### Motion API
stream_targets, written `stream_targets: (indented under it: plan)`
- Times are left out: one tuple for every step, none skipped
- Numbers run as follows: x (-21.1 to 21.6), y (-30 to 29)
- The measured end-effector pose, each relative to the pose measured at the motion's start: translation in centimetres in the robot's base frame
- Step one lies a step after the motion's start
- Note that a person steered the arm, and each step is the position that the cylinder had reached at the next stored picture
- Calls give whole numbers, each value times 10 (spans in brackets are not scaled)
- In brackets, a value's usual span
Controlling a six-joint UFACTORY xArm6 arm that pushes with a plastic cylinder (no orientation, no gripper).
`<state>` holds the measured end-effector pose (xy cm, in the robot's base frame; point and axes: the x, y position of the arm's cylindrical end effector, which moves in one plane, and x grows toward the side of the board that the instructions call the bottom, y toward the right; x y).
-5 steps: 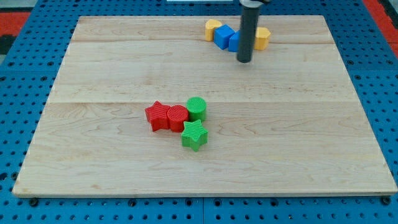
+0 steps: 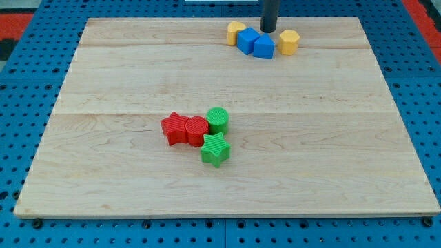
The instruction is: Move the blue blocks slightly to the down
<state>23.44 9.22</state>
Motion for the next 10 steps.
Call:
stream_targets:
  plan:
    - [26,-5]
    - [38,-19]
    - [56,-14]
    - [39,5]
    - [2,0]
    - [1,-45]
    - [33,-46]
    - [62,-24]
    - [72,-15]
    - [86,-12]
